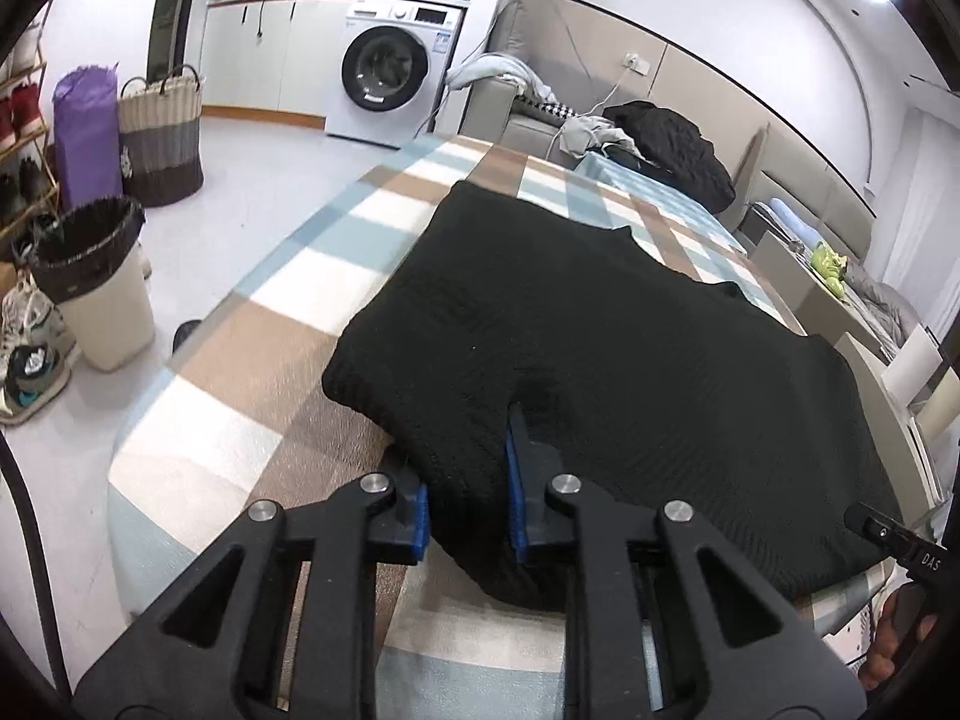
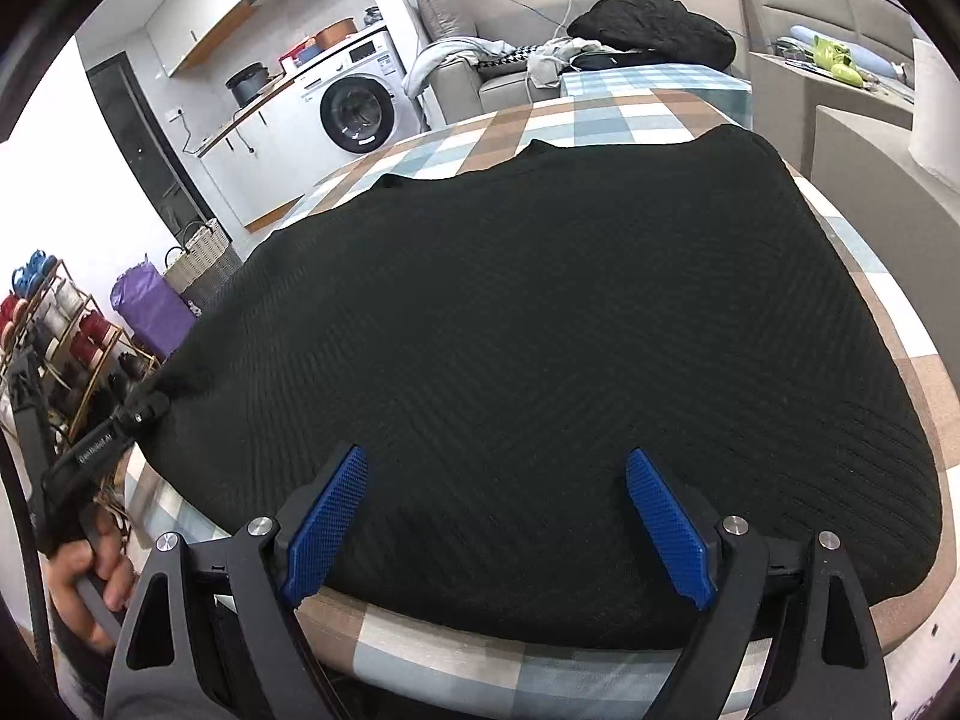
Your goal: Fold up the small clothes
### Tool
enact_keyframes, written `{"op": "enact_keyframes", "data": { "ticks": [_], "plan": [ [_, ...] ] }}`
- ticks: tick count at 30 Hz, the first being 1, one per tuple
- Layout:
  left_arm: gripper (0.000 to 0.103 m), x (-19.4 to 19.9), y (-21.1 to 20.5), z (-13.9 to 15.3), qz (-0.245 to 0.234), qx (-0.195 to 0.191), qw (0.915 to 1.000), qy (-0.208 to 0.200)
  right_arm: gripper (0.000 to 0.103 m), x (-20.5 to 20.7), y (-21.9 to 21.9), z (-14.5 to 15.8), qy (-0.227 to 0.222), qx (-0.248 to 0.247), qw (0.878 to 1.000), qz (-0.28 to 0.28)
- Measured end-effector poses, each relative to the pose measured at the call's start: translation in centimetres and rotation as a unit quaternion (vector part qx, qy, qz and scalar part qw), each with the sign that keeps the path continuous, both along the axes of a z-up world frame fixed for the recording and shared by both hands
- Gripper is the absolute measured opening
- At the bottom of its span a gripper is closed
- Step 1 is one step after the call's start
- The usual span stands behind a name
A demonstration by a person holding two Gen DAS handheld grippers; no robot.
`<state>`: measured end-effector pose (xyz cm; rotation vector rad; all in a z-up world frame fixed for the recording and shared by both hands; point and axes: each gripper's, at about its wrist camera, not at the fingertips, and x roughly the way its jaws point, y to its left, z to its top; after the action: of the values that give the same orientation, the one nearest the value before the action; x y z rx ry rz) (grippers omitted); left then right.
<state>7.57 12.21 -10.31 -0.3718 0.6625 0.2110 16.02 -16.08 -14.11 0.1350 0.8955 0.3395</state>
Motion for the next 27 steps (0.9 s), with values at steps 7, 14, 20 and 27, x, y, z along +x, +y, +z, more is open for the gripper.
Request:
{"op": "enact_keyframes", "data": {
  "ticks": [7,14,20,27],
  "plan": [
    [0.011,0.8,-3.2,3.4,-0.034,0.075,0.9959,-0.037,0.091,-0.1,-0.5,0.0,0.004,0.008,1.0,0.003],
    [0.01,3.7,-11.1,7.0,-0.153,0.106,0.9788,-0.085,0.092,-0.5,-0.9,-0.1,0.001,0.011,1.0,0.008],
    [0.011,6.0,-17.5,5.6,-0.266,0.053,0.9609,-0.057,0.093,-0.5,-1.2,0.0,0.001,0.021,1.0,0.011],
    [0.039,3.9,-17.3,4.6,-0.328,0.02,0.9441,-0.023,0.093,-0.4,-2.1,0.5,0.008,0.035,0.999,0.003]
  ]
}}
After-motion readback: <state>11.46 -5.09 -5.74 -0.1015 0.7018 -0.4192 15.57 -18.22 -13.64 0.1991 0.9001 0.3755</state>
